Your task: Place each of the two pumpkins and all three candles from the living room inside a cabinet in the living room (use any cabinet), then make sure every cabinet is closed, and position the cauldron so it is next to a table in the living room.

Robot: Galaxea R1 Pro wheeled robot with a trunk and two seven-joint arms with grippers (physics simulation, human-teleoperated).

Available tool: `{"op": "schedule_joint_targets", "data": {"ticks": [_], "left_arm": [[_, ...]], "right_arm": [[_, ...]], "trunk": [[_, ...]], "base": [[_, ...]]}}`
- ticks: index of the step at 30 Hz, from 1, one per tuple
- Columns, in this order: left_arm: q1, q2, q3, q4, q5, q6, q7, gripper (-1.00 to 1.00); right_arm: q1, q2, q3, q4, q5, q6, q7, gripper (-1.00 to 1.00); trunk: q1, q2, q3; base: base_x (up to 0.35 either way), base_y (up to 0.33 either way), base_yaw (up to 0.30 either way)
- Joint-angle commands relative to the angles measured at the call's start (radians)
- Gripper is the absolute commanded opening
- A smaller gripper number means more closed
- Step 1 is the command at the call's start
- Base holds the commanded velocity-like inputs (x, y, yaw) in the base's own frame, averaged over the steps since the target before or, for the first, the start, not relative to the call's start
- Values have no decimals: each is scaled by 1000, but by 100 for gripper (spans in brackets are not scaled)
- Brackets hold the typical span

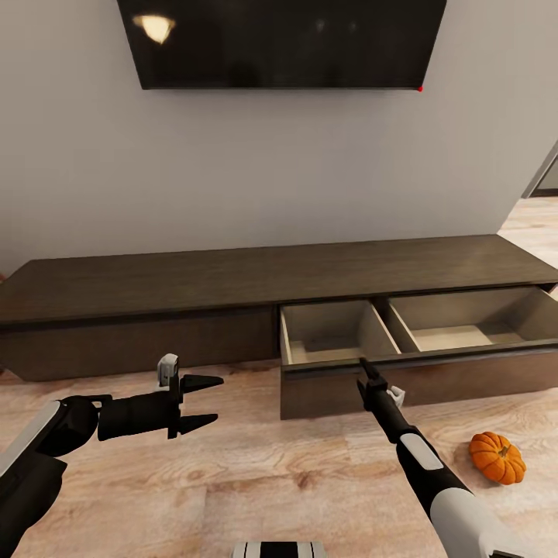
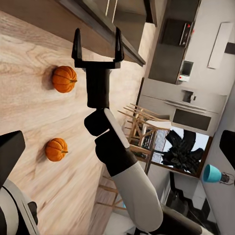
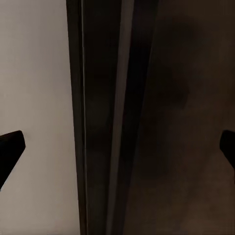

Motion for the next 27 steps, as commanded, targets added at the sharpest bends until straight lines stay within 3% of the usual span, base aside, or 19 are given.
{"op": "schedule_joint_targets", "data": {"ticks": [1,27], "left_arm": [[0,0,-1,0,11,-1,10,100],[0,-1,-2,0,11,-1,10,100]], "right_arm": [[-1,0,-2,1,-9,10,2,100],[-1,0,-2,0,-8,7,5,100]], "trunk": [[0,0,-1],[0,0,-1]], "base": [[0,0,0],[-134,0,0]]}}
